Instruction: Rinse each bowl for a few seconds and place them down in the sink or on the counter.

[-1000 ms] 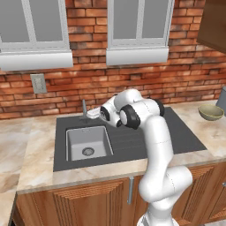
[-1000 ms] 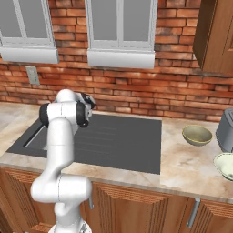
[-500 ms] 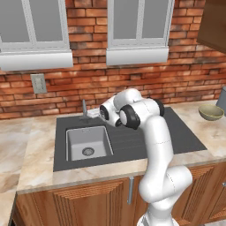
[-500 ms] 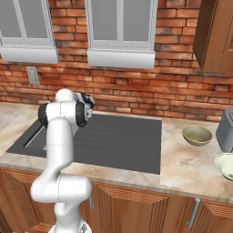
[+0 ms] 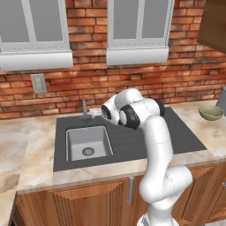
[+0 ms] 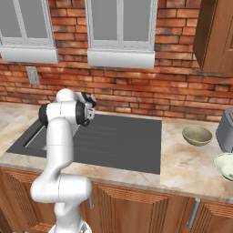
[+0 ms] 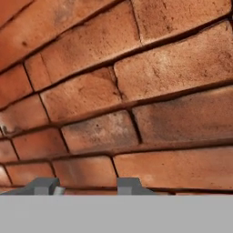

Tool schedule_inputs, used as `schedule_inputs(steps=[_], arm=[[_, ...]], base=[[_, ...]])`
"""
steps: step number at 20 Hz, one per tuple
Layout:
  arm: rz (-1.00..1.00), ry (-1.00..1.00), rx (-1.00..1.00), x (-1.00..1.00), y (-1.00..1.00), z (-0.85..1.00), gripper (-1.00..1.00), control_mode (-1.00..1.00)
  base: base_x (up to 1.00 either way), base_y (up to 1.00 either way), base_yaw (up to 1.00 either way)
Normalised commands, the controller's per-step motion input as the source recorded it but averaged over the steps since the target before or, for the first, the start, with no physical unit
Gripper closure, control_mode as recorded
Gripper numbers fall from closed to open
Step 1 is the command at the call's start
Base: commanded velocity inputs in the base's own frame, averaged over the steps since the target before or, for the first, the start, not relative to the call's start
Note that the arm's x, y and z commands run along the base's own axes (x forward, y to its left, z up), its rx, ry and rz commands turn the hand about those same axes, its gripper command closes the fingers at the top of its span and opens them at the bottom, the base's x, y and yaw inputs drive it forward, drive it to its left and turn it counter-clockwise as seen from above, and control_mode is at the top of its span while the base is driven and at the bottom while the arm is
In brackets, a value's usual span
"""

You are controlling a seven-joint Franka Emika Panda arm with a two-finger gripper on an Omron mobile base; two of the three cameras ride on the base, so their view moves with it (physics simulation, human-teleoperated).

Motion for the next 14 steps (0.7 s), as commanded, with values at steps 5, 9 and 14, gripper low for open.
schedule_inputs(steps=[5, 9, 14], arm=[[0.03, 0.08, 0.03, 0.00, -0.58, -0.33, 1.00, -1.00], [0.04, 0.06, 0.01, -0.09, -0.53, -0.28, 1.00, -1.00], [0.04, 0.05, 0.02, -0.19, -0.54, -0.22, 1.00, -1.00]], base=[[0.00, 0.00, 0.00], [0.00, 0.00, 0.00], [0.00, 0.00, 0.00]])
